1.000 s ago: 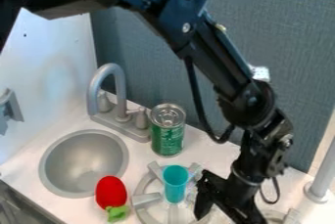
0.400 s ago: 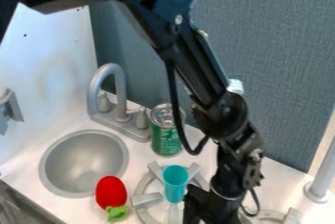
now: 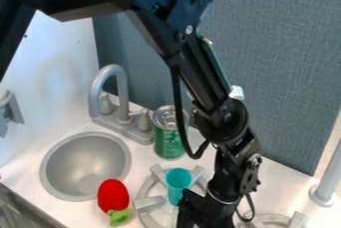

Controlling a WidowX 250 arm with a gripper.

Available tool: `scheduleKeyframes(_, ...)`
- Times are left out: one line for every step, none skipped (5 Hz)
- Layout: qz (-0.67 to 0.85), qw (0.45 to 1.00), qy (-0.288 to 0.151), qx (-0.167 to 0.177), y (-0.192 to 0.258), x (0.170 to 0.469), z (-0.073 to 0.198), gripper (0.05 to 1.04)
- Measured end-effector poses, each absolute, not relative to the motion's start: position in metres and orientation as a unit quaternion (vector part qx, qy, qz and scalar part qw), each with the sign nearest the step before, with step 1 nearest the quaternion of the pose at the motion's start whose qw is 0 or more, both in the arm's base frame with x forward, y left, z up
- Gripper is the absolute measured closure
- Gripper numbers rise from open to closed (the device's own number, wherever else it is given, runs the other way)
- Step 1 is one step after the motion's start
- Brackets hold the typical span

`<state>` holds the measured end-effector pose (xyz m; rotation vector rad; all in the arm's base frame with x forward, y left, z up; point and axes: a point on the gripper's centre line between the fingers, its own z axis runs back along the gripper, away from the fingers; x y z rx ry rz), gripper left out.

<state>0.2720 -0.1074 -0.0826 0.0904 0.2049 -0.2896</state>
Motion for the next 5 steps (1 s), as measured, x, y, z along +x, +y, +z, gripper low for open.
scheduleKeyframes(-0.156, 0.982, 0.101, 0.03, -0.111, 0.271, -0.084, 0.083)
scheduleKeyframes(-0.153, 0.983, 0.102, 0.024, -0.107, 0.27, -0.086, 0.084)
scheduleKeyframes(-0.146, 0.983, 0.113, 0.024, -0.103, 0.271, -0.09, 0.083)
scheduleKeyframes(-0.142, 0.982, 0.125, 0.022, -0.103, 0.274, -0.1, 0.083)
scheduleKeyframes(-0.144, 0.981, 0.128, 0.017, -0.105, 0.274, -0.101, 0.083)
